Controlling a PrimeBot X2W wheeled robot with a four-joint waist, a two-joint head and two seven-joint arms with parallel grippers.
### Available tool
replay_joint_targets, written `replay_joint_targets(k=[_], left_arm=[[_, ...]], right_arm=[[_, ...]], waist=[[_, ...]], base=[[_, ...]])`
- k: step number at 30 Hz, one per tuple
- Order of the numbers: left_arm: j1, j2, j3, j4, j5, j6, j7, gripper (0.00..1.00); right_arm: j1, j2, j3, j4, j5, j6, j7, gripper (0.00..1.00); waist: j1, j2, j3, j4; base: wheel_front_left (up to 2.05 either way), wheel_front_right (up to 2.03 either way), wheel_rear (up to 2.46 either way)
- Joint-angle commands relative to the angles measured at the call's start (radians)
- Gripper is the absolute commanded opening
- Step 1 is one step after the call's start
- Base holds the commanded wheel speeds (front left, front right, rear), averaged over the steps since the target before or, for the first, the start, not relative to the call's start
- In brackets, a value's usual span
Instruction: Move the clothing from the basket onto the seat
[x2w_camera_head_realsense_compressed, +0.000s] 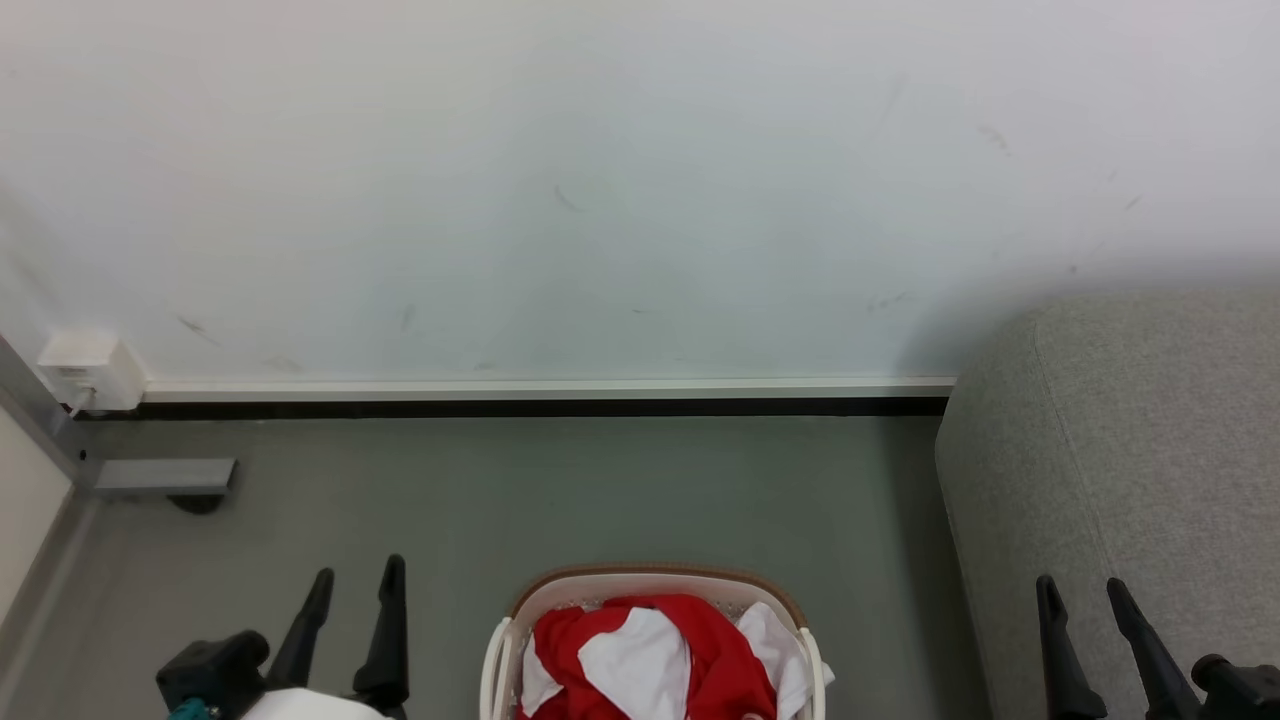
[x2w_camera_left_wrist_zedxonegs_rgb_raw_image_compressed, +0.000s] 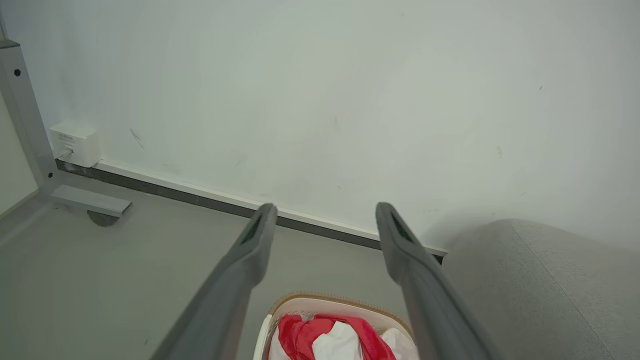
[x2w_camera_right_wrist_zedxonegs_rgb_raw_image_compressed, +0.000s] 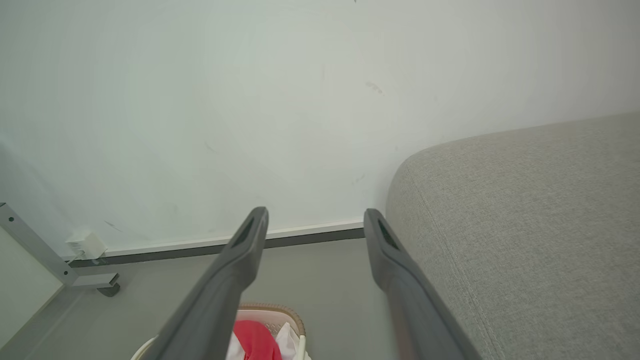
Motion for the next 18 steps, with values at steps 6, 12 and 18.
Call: replay_joint_targets(k=[6,12,18], left_arm=[[0.006,0.017,0.006,-0.005,0.071,0.007,-0.024,1.0],[0.011,0.019,0.006,-0.003,0.119,-0.001,-0.037,1.0],[0.015,0.016,0.009,0.001,0.17,-0.008,-0.051,1.0]], right_arm=[[0.013,0.0,-0.007,0.0,-0.063,-0.001,-0.023,1.0],[0.017,0.003,-0.003,0.008,-0.096,-0.001,-0.037,1.0],[0.021,0.007,-0.004,0.005,-0.143,-0.002,-0.049,1.0]], waist=[[0.0,0.0,-0.001,0.001],[0.0,0.0,-0.002,0.002],[0.0,0.0,0.0,0.001]], base=[[0.0,0.0,0.0],[0.0,0.0,0.0],[0.0,0.0,0.0]])
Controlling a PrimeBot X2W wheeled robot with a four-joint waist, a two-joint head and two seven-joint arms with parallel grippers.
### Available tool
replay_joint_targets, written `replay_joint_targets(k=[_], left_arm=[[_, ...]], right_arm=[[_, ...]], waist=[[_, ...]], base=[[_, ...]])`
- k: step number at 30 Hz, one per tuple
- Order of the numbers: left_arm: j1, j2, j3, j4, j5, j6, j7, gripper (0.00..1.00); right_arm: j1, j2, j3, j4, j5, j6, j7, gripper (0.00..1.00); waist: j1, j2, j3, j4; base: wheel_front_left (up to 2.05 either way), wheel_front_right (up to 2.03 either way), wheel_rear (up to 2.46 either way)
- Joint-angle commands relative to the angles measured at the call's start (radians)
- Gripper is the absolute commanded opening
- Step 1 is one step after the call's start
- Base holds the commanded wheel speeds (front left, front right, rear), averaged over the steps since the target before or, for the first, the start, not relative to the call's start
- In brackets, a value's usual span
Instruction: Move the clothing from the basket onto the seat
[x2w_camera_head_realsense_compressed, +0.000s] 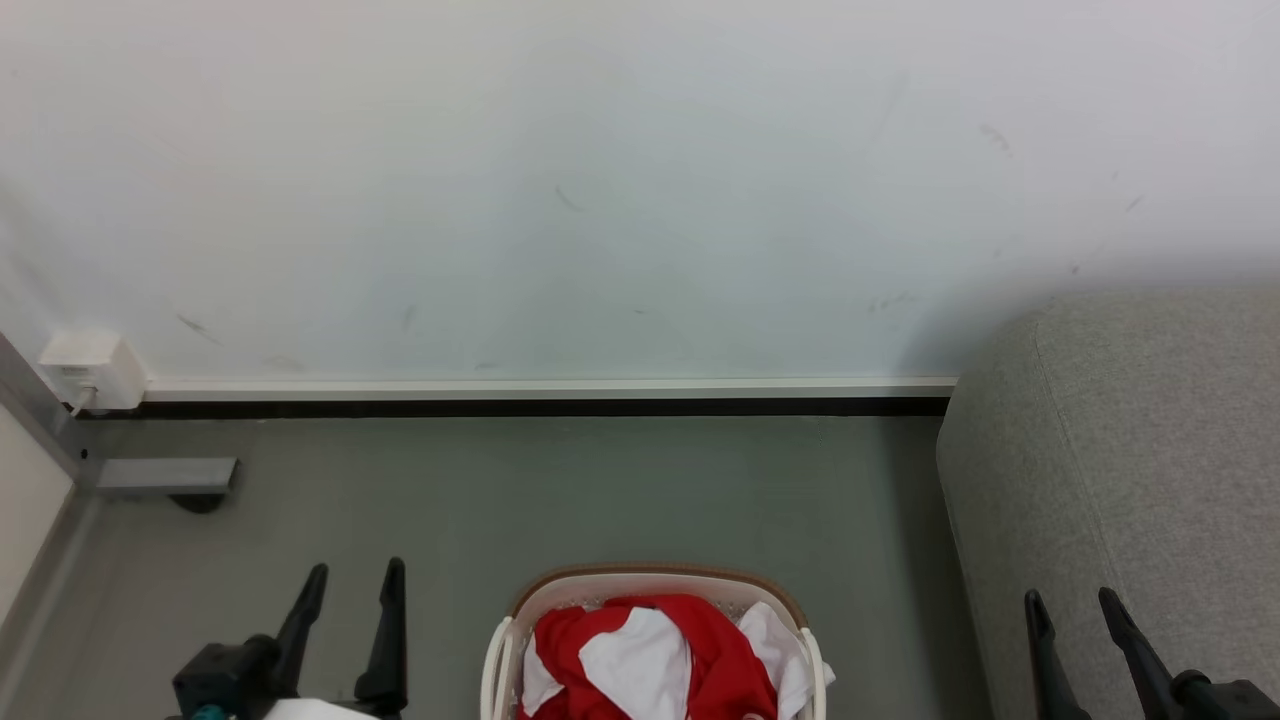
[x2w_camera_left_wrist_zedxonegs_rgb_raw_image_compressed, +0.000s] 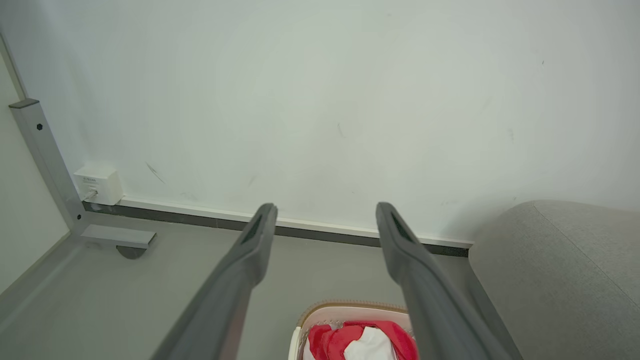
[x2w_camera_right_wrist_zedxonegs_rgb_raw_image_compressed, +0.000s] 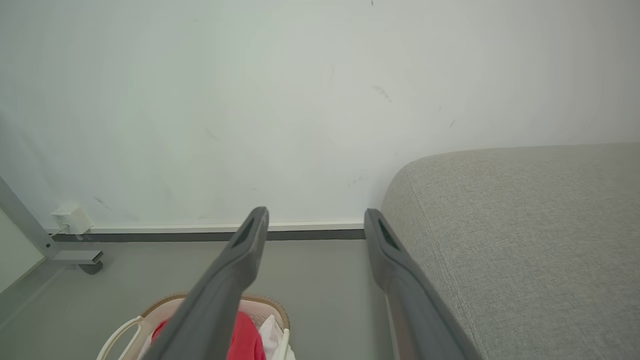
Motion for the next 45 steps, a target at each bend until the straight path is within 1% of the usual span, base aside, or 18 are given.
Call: replay_joint_targets(k=[1,13,29,39,45], left_arm=[[0.01,0.008,0.005,0.001,0.031,-0.003,-0.01,1.0],[0.016,-0.003,0.017,0.044,0.114,-0.029,-0.034,1.0],[0.02,-0.023,0.036,0.065,0.235,-0.041,-0.063,1.0],[0.016,-0.029,0.046,0.075,0.244,-0.049,-0.06,1.0],[-0.019,-0.028,0.043,0.069,0.252,-0.057,-0.06,1.0]], right_arm=[[0.004,-0.002,-0.002,-0.008,-0.03,-0.002,-0.01,1.0],[0.02,0.006,-0.011,0.005,-0.09,-0.002,-0.034,1.0],[0.022,0.011,-0.024,0.009,-0.186,-0.002,-0.063,1.0],[0.013,0.013,-0.031,0.015,-0.167,-0.002,-0.061,1.0],[-0.025,0.013,-0.041,-0.011,-0.159,-0.002,-0.06,1.0]], waist=[[0.0,0.0,0.0,0.0],[0.0,0.0,0.001,0.001],[0.0,0.0,0.008,-0.003],[0.0,0.0,0.016,-0.01],[0.0,0.0,0.068,-0.031]], base=[[0.0,0.0,0.0],[0.0,0.0,0.0],[0.0,0.0,0.0],[0.0,0.0,0.0],[0.0,0.0,0.0]])
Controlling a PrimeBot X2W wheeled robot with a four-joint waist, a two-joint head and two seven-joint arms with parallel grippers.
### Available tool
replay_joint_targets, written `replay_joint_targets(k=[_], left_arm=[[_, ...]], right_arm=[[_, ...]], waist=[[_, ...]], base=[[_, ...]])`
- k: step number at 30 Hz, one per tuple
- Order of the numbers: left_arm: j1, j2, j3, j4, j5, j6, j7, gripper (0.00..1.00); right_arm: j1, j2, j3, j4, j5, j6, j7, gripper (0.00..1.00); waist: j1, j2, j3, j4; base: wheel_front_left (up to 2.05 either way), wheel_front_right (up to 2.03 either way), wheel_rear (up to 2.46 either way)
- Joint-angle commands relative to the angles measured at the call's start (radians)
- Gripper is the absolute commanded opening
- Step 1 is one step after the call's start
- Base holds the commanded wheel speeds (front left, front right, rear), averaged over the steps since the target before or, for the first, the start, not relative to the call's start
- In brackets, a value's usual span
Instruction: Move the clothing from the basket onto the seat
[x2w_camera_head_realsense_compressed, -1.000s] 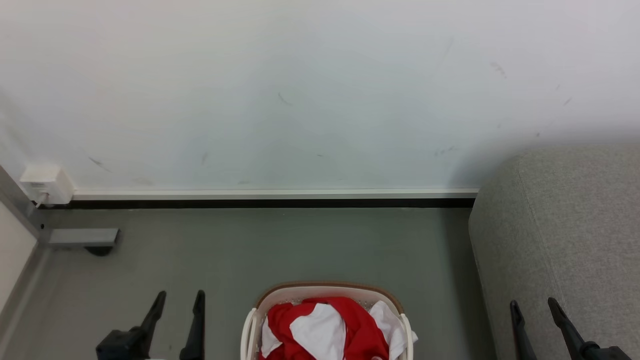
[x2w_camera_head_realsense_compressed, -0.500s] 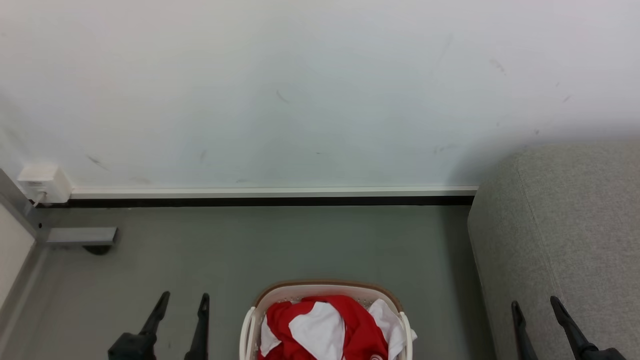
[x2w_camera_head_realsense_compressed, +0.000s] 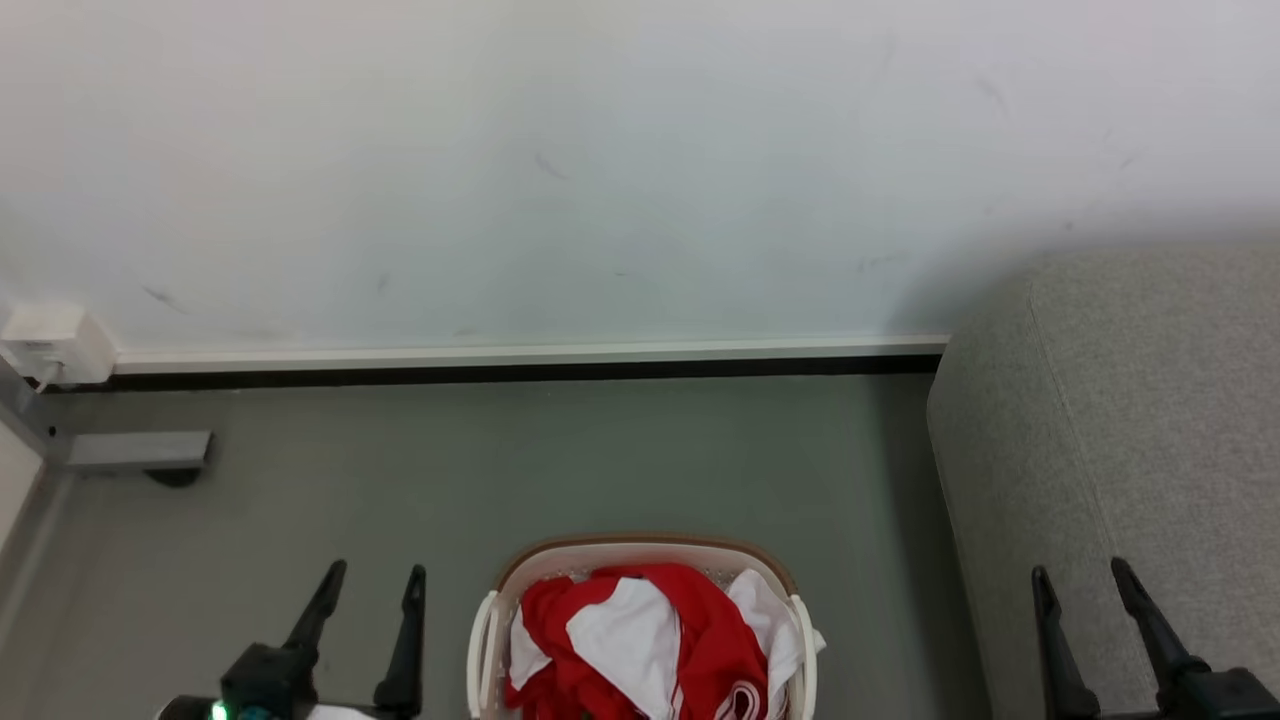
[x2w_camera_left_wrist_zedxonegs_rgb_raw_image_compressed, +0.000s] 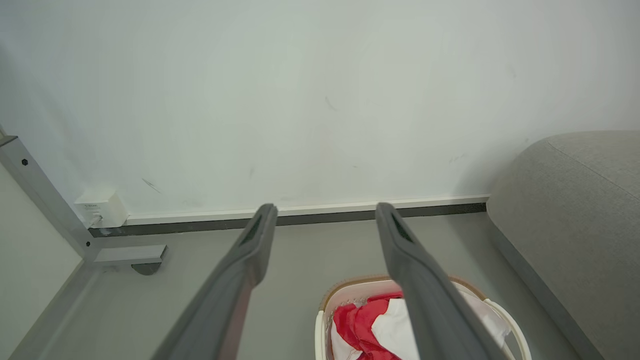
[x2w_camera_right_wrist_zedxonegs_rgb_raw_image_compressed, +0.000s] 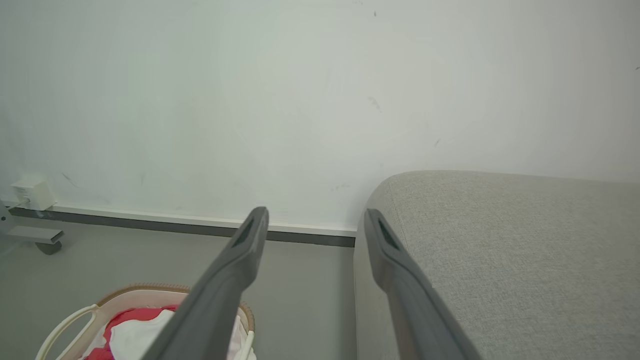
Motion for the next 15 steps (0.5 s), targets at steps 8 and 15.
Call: replay_joint_targets(k=[8,15], left_arm=[[-0.106,0.015,-0.028,0.051,0.029,-0.02,0.0,1.0],[-0.267,0.035,-0.109,0.192,0.067,-0.036,0.002,1.0]], right_arm=[[-0.081,0.002,-0.003,-0.041,0.005,-0.002,0.0,1.0],[-0.17,0.003,-0.005,-0.106,0.005,-0.002,0.001,1.0]], waist=[[0.0,0.0,0.14,-0.054],[0.0,0.0,0.299,-0.095]], base=[[0.0,0.0,0.0],[0.0,0.0,0.0]])
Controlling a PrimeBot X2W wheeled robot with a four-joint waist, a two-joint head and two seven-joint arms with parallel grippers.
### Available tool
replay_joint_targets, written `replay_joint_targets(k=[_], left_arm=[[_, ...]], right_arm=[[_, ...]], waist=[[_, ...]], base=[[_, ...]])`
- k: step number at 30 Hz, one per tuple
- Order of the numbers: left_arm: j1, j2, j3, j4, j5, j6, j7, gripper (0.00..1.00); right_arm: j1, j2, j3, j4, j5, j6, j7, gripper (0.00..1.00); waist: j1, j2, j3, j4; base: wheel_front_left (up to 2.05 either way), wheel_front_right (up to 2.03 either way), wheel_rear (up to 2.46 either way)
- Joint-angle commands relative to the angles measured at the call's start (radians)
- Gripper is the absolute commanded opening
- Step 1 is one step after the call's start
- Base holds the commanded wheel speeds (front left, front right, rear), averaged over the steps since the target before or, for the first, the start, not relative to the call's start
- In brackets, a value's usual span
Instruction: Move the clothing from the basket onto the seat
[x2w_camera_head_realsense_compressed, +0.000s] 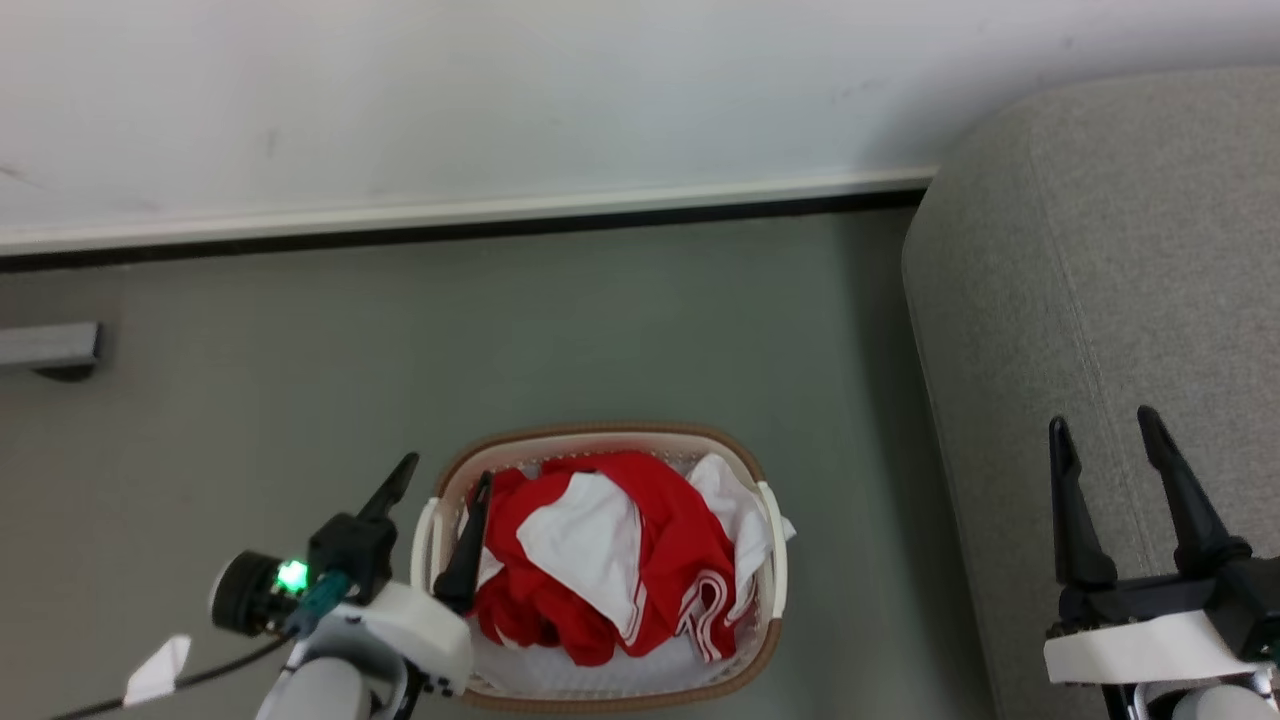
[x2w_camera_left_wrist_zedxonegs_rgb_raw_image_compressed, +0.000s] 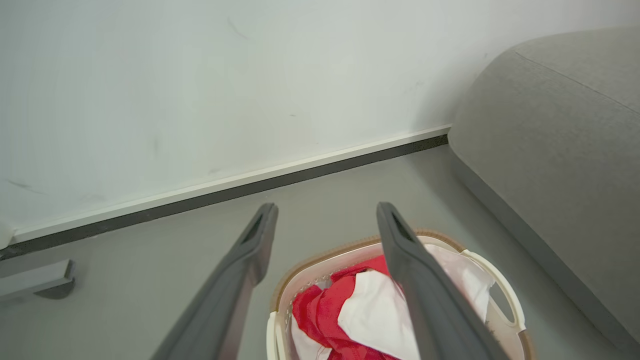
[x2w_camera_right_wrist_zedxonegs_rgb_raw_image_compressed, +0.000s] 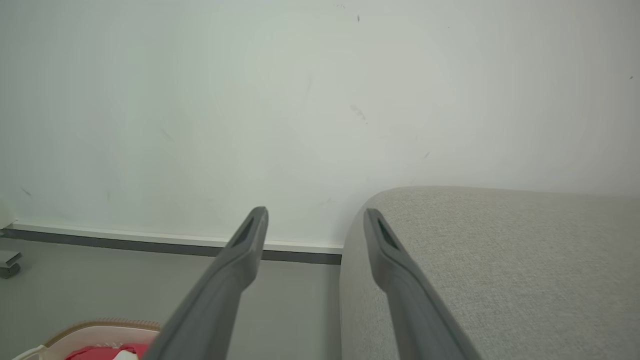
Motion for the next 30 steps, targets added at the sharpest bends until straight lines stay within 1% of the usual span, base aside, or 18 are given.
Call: replay_joint_targets(k=[1,7,11,14,23,30], left_arm=[[-0.037,0.01,-0.016,0.025,0.019,-0.002,0.009,1.0],[-0.222,0.01,-0.116,0.143,0.057,-0.012,0.074,1.0],[-0.32,0.003,-0.175,0.233,0.071,-0.016,0.164,1.0],[-0.376,0.012,-0.208,0.296,0.08,-0.017,0.221,1.0],[-0.495,0.028,-0.217,0.435,0.069,-0.009,0.286,1.0],[-0.568,0.063,-0.212,0.508,0.074,0.017,0.324,1.0]], right_arm=[[-0.024,0.002,-0.005,-0.016,0.004,-0.002,0.001,1.0],[-0.105,0.002,-0.01,-0.083,0.009,-0.002,0.001,1.0],[-0.149,0.002,-0.001,-0.116,0.011,-0.002,0.001,1.0],[-0.169,0.002,0.016,-0.136,0.017,-0.002,0.001,1.0],[-0.214,0.002,0.069,-0.183,0.033,-0.002,0.001,1.0],[-0.231,0.001,0.103,-0.207,0.043,-0.002,0.001,1.0]], waist=[[-0.0001,-0.0001,0.094,-0.032],[-0.0001,-0.0001,0.235,-0.052],[-0.0001,-0.0001,0.305,-0.065],[-0.0001,-0.0001,0.343,-0.079],[-0.0001,-0.0001,0.426,-0.113],[-0.0001,-0.0001,0.475,-0.135]], base=[[0.0,0.0,0.0],[0.0,0.0,0.0],[0.0,0.0,0.0],[0.0,0.0,0.0],[0.0,0.0,0.0],[0.0,0.0,0.0]])
